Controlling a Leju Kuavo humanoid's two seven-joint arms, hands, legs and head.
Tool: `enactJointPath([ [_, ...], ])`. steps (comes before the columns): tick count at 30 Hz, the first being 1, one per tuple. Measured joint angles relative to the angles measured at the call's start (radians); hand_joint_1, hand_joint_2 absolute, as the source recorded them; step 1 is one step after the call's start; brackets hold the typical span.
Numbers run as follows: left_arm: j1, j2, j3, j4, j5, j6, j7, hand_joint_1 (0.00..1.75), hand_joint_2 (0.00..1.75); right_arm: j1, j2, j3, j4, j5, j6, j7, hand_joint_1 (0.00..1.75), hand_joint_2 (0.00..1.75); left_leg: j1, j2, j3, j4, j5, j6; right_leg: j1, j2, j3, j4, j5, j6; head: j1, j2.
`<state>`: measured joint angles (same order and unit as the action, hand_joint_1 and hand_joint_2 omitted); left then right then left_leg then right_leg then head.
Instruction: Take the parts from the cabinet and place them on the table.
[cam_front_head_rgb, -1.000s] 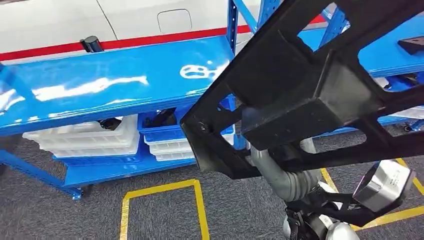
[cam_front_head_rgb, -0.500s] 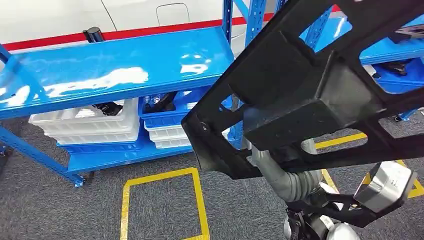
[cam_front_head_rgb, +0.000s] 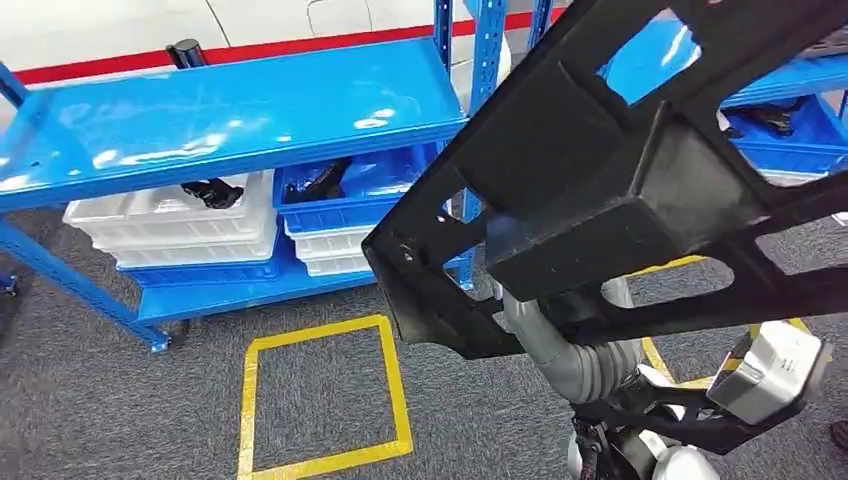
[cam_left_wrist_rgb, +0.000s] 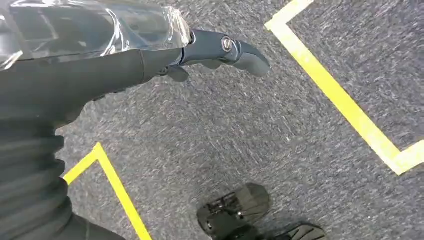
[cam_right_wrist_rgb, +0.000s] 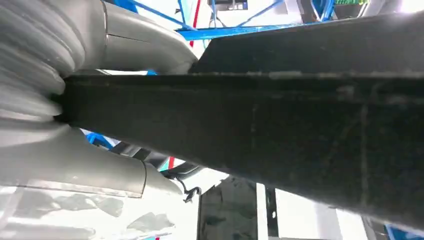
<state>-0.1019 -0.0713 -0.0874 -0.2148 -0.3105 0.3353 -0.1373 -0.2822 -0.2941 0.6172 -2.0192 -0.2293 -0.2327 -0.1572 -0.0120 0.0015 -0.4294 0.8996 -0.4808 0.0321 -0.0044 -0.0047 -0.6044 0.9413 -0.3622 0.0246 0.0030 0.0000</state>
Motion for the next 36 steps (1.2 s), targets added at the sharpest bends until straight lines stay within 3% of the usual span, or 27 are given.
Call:
enactJointPath([
  [2, 0.005, 0.000, 0.000, 0.000, 0.000, 0.003, 0.000, 0.00, 1.75, 0.001, 0.000, 0.000, 0.000, -0.001, -0.002, 0.000, 1.75, 1.75, 0.000, 0.001, -0.008, 0.001, 0.009, 0.009, -0.002, 0.000, -0.002, -0.001, 0.011, 0.012, 0.000, 0.000],
  [3, 0.005, -0.001, -0.001, 0.000, 0.000, 0.004, 0.000, 0.00, 1.75, 0.001, 0.000, 0.000, 0.000, -0.002, -0.002, 0.000, 1.75, 1.75, 0.008, 0.004, -0.007, -0.004, 0.021, 0.014, -0.001, 0.001, -0.007, 0.005, 0.005, 0.014, 0.000, 0.000],
  [4, 0.004, -0.002, -0.003, 0.000, 0.000, 0.004, -0.002, 0.00, 1.75, 0.001, 0.000, -0.001, 0.000, -0.002, -0.002, 0.000, 1.75, 1.75, 0.006, 0.006, -0.017, -0.003, 0.029, 0.021, -0.003, 0.002, -0.026, 0.046, -0.035, 0.019, 0.000, 0.000],
  [6, 0.003, -0.002, -0.004, 0.000, 0.001, 0.004, -0.003, 0.00, 1.75, 0.005, 0.000, -0.001, 0.000, -0.005, -0.002, 0.000, 1.75, 1.75, 0.004, 0.004, -0.037, -0.002, 0.045, 0.030, -0.005, 0.002, -0.094, 0.222, -0.143, 0.023, 0.006, 0.000],
  [8, 0.005, -0.002, -0.006, 0.000, 0.001, 0.004, -0.003, 0.00, 1.75, 0.009, 0.000, -0.001, 0.000, -0.006, -0.002, -0.001, 1.75, 1.75, 0.003, -0.001, -0.056, 0.001, 0.058, 0.030, -0.005, 0.002, -0.132, 0.347, -0.190, 0.027, 0.007, 0.000],
  [9, 0.006, -0.002, -0.007, 0.000, 0.001, 0.003, -0.003, 0.00, 1.75, 0.010, 0.000, -0.001, 0.000, -0.006, -0.002, -0.001, 1.75, 1.75, 0.003, -0.006, -0.062, 0.002, 0.062, 0.028, -0.005, 0.002, -0.118, 0.336, -0.181, 0.026, 0.007, 0.000],
  [11, 0.006, -0.002, -0.009, 0.000, 0.001, 0.003, -0.003, 0.00, 1.75, 0.010, 0.000, -0.001, 0.000, -0.007, -0.002, -0.001, 1.75, 1.75, 0.004, -0.020, -0.071, 0.004, 0.070, 0.024, -0.005, 0.003, -0.025, 0.202, -0.124, 0.022, 0.007, 0.000],
  [12, 0.005, -0.004, -0.010, 0.000, 0.001, 0.003, -0.003, 0.00, 1.75, 0.009, -0.001, -0.002, 0.000, -0.009, -0.002, -0.001, 1.75, 1.75, 0.004, -0.029, -0.072, 0.008, 0.072, 0.021, -0.005, 0.019, 0.054, 0.077, -0.082, 0.016, 0.009, 0.000],
  [13, 0.005, -0.006, -0.013, 0.000, 0.001, 0.003, -0.003, 0.00, 1.75, 0.008, -0.001, -0.002, 0.000, -0.009, -0.002, -0.001, 1.75, 1.75, 0.008, -0.034, -0.078, 0.013, 0.073, 0.019, -0.005, 0.065, 0.093, 0.001, -0.087, 0.008, 0.009, 0.000],
  [14, 0.002, -0.006, -0.013, 0.000, 0.001, 0.003, -0.003, 0.00, 1.75, 0.010, -0.001, -0.002, -0.001, -0.010, -0.002, -0.001, 1.75, 1.75, 0.000, -0.041, -0.089, 0.020, 0.075, 0.013, -0.004, 0.062, 0.095, -0.006, -0.085, 0.008, 0.008, 0.000],
  [16, 0.003, -0.006, -0.014, 0.000, 0.000, 0.003, -0.002, 0.00, 1.75, 0.011, -0.001, -0.002, -0.003, -0.010, -0.002, -0.002, 1.75, 1.75, 0.003, -0.048, -0.097, 0.024, 0.079, 0.007, -0.003, 0.049, 0.090, -0.003, -0.083, 0.006, 0.009, 0.000],
  [17, 0.005, -0.006, -0.015, 0.000, 0.000, 0.003, -0.002, 0.00, 1.75, 0.011, -0.001, -0.002, -0.003, -0.011, -0.002, -0.002, 1.75, 1.75, 0.008, -0.057, -0.099, 0.020, 0.084, 0.000, 0.000, 0.042, 0.089, -0.002, -0.082, 0.003, 0.010, 0.000],
  [18, 0.006, -0.008, -0.015, 0.000, 0.000, 0.003, -0.002, 0.00, 1.75, 0.009, -0.002, -0.003, -0.003, -0.011, -0.002, -0.002, 1.75, 1.75, 0.004, -0.064, -0.103, 0.024, 0.084, -0.005, -0.005, 0.031, 0.086, -0.009, -0.075, -0.006, 0.010, 0.000],
  [19, 0.007, -0.008, -0.016, 0.000, 0.000, 0.003, -0.002, 0.00, 1.75, 0.007, -0.002, -0.003, -0.004, -0.011, -0.002, -0.002, 1.75, 1.75, 0.010, -0.049, -0.111, 0.041, 0.068, -0.007, -0.007, 0.020, 0.088, -0.011, -0.071, -0.010, 0.011, 0.000],
  [20, 0.005, -0.009, -0.016, 0.000, 0.000, 0.003, -0.001, 0.00, 1.75, 0.009, -0.001, -0.003, -0.008, -0.011, -0.002, -0.002, 1.75, 1.75, 0.008, -0.034, -0.133, 0.083, 0.036, -0.012, -0.007, 0.015, 0.085, -0.012, -0.070, -0.013, 0.006, 0.000],
  [22, 0.004, -0.009, -0.016, 0.000, 0.000, 0.003, 0.000, 0.00, 1.75, 0.011, -0.002, -0.004, -0.011, -0.011, -0.001, -0.002, 1.75, 1.75, 0.017, -0.021, -0.223, 0.280, -0.055, -0.025, -0.006, -0.009, 0.081, -0.011, -0.068, -0.016, 0.005, 0.000],
  [23, 0.005, -0.009, -0.016, 0.000, 0.000, 0.003, 0.001, 0.00, 1.75, 0.013, -0.002, -0.004, -0.011, -0.011, -0.001, -0.002, 1.75, 1.75, 0.018, -0.020, -0.256, 0.352, -0.077, -0.029, -0.006, -0.018, 0.080, -0.011, -0.068, -0.016, 0.005, 0.000],
  [24, 0.007, -0.009, -0.016, 0.000, 0.000, 0.003, 0.001, 0.00, 1.75, 0.014, -0.002, -0.004, -0.011, -0.011, -0.001, -0.002, 1.75, 1.75, 0.020, -0.019, -0.273, 0.389, -0.082, -0.031, -0.006, -0.027, 0.079, -0.011, -0.068, -0.016, 0.005, 0.000],
  [25, 0.009, -0.010, -0.016, 0.000, 0.000, 0.003, 0.002, 0.00, 1.75, 0.015, -0.002, -0.004, -0.011, -0.011, -0.001, -0.002, 1.75, 1.75, 0.023, -0.018, -0.272, 0.383, -0.070, -0.033, -0.007, -0.036, 0.079, -0.011, -0.068, -0.016, 0.005, 0.000],
  [28, 0.010, -0.010, -0.016, 0.000, 0.000, 0.003, 0.002, 0.00, 1.75, 0.014, -0.002, -0.005, -0.011, -0.011, -0.001, -0.002, 1.75, 1.75, 0.030, 0.008, -0.142, 0.129, 0.046, -0.039, -0.007, -0.063, 0.082, -0.011, -0.070, -0.013, 0.005, 0.000],
  [29, 0.008, -0.010, -0.016, 0.000, -0.002, 0.003, 0.003, 0.00, 1.75, 0.014, -0.002, -0.005, -0.012, -0.011, 0.000, -0.002, 1.75, 1.75, 0.029, 0.047, -0.092, 0.019, 0.067, -0.037, -0.008, -0.072, 0.086, -0.011, -0.072, -0.006, 0.005, 0.000],
  [30, 0.008, -0.012, -0.017, 0.000, -0.003, 0.002, 0.003, 0.00, 1.75, 0.013, -0.002, -0.006, -0.012, -0.011, 0.000, -0.002, 1.75, 1.75, 0.022, 0.058, -0.095, 0.036, 0.067, -0.029, -0.005, -0.075, 0.088, -0.019, -0.067, 0.002, 0.005, 0.000],
  [31, 0.006, -0.012, -0.017, 0.000, -0.003, 0.002, 0.003, 0.00, 1.75, 0.013, -0.002, -0.008, -0.013, -0.011, 0.000, -0.002, 1.75, 1.75, 0.013, 0.051, -0.098, 0.022, 0.075, -0.022, -0.003, -0.078, 0.086, -0.012, -0.070, 0.008, 0.003, 0.000],
  [34, 0.009, -0.012, -0.017, 0.000, -0.003, 0.001, 0.003, 0.00, 1.75, 0.013, -0.002, -0.010, -0.017, -0.011, 0.000, -0.002, 1.75, 1.75, 0.010, 0.029, -0.111, 0.029, 0.077, 0.000, -0.006, -0.099, 0.088, -0.015, -0.068, 0.024, 0.007, 0.000],
  [35, 0.008, -0.012, -0.017, 0.000, -0.003, 0.001, 0.003, 0.00, 1.75, 0.013, -0.002, -0.012, -0.018, -0.011, 0.000, -0.002, 1.75, 1.75, 0.013, 0.020, -0.104, 0.024, 0.084, 0.010, -0.011, -0.093, 0.085, -0.013, -0.075, 0.033, 0.007, 0.000],
  [36, 0.008, -0.013, -0.017, 0.000, -0.003, 0.001, 0.003, 0.00, 1.75, 0.013, -0.002, -0.014, -0.018, -0.011, 0.000, -0.002, 1.75, 1.75, 0.014, 0.012, -0.106, 0.024, 0.086, 0.015, -0.013, -0.063, 0.080, 0.007, -0.093, 0.036, 0.008, 0.000],
])
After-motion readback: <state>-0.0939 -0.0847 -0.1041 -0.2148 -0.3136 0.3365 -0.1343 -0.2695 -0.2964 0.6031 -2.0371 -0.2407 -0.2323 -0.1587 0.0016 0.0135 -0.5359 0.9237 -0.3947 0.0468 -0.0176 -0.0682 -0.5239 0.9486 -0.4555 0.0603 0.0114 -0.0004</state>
